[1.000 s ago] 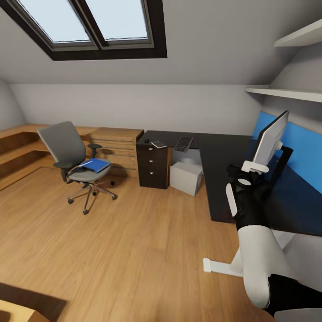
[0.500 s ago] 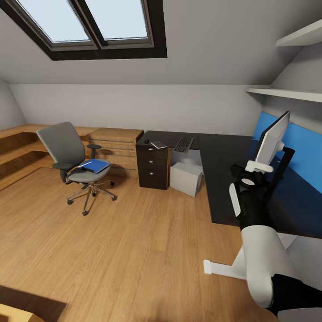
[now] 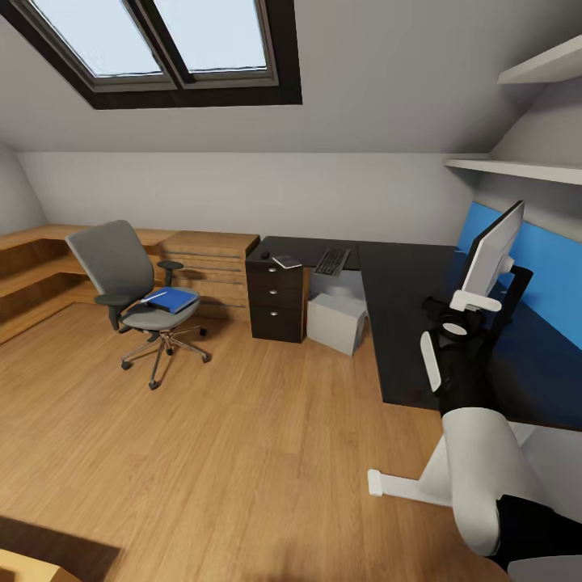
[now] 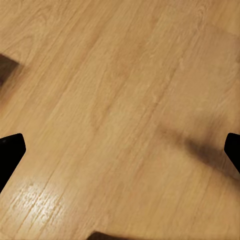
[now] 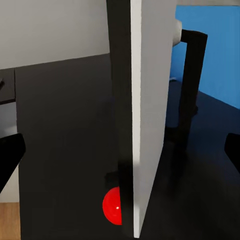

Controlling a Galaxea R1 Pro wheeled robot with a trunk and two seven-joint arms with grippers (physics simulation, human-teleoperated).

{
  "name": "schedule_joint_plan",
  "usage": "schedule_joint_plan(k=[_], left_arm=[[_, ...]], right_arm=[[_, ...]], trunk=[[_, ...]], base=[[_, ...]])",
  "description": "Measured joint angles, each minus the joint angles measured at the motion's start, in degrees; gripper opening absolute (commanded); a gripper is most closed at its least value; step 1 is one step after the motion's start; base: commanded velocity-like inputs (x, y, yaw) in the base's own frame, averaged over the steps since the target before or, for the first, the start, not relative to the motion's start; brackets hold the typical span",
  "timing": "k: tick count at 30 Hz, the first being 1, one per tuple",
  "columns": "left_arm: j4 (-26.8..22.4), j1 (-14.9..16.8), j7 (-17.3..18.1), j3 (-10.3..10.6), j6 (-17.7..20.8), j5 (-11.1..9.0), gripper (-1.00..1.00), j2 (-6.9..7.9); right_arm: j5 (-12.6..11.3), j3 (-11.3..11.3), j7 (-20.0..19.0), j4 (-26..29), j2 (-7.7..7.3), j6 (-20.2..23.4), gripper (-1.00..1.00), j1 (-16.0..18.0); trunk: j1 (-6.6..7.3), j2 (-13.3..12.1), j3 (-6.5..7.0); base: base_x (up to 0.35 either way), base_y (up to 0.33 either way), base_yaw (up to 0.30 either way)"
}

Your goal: In the bedroom, organize the workspace by keeping the computer under the desk, ensuring the monitor is on the desk, placing the keyboard on the desk next to the monitor, placing the mouse on the desk next to the keyboard, moving the folder from the swivel chair onto the desk next to the mouse, stacking the notebook on top of the folder with the pen on top of the notebook, and positioning the swivel chair next to the desk.

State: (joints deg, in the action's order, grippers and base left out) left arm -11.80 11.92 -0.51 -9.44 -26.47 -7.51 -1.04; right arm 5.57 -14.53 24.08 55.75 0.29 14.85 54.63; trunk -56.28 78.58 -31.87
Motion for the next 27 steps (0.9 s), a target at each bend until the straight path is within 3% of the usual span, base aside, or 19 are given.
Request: schedule_joint_plan(k=[10, 27], left_arm=[[0.0, 0.0, 0.0, 0.0, 0.0, -0.1, 1.00, 0.00], [0.1, 0.0, 0.0, 0.0, 0.0, 0.0, 1.00, 0.00]], right_arm=[[0.0, 0.0, 0.0, 0.0, -0.12, 0.0, 1.00, 0.0], [0.0, 0.0, 0.0, 0.0, -0.10, 0.0, 1.00, -0.1]], trunk=[[0.00, 0.0, 0.00], [0.00, 0.0, 0.00]], base=[[0.007, 0.004, 0.000], [0.115, 0.031, 0.000]])
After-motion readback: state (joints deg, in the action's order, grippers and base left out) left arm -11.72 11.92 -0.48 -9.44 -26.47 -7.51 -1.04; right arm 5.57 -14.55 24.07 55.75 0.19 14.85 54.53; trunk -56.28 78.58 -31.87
